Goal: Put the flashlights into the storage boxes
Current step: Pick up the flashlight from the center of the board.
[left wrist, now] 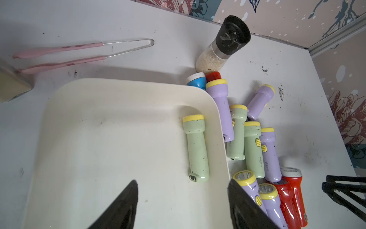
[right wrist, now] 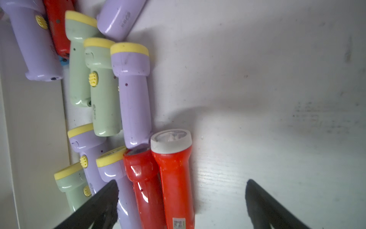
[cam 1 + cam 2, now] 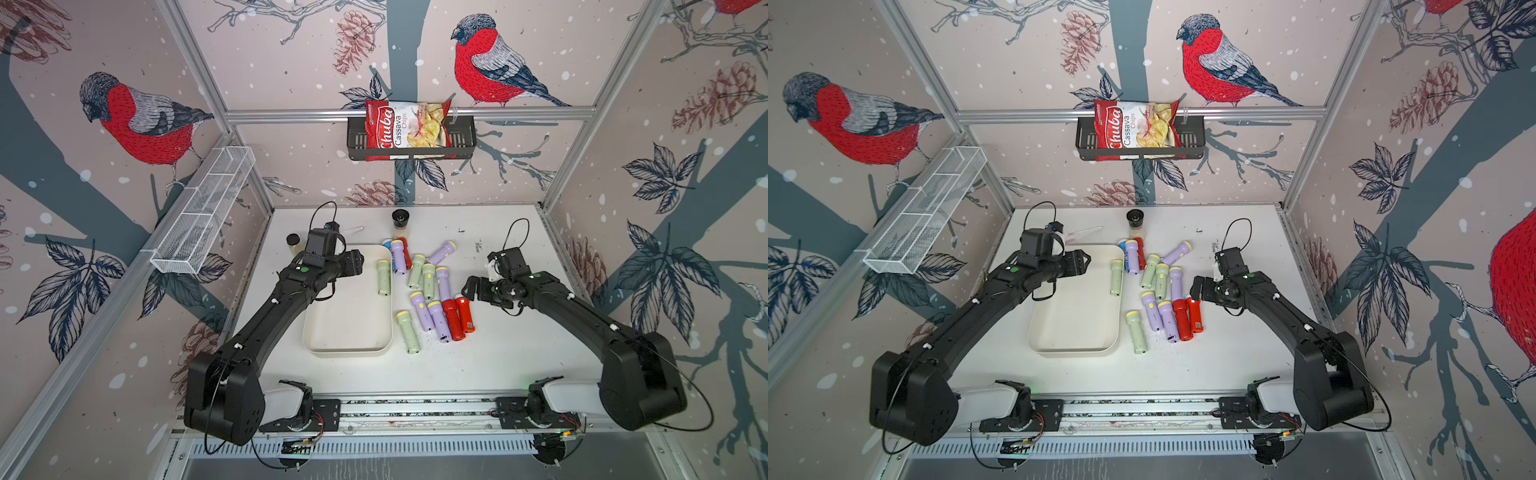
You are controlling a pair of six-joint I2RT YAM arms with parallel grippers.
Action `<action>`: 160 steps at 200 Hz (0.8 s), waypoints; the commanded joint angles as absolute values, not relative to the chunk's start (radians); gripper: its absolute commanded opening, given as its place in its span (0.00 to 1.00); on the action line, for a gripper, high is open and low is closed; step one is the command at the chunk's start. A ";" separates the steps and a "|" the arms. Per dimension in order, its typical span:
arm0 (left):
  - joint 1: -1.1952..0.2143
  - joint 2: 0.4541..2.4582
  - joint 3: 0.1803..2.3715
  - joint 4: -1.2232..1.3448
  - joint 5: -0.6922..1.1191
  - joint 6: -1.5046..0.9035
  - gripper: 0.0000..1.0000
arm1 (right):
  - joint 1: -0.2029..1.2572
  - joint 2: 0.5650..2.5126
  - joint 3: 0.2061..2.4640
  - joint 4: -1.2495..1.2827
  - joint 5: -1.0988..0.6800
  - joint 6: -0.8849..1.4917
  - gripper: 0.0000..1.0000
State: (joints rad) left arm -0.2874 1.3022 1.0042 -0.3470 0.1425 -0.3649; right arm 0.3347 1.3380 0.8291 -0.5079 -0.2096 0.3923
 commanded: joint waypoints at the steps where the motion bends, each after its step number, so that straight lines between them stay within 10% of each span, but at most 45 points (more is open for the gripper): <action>1: -0.299 1.311 1.008 -0.307 0.144 -0.374 0.71 | 0.335 1.326 0.810 -0.556 -0.180 0.385 0.99; 160: -0.343 1.362 1.003 -0.228 0.202 -0.406 0.70 | 0.374 1.317 0.701 -0.558 -0.236 0.453 0.64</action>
State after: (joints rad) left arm -0.3382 1.3567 1.0023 -0.2729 0.1844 -0.3931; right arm 0.3626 1.3029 0.6880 -0.5583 -0.2291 0.4442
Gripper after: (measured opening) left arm 0.704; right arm 0.662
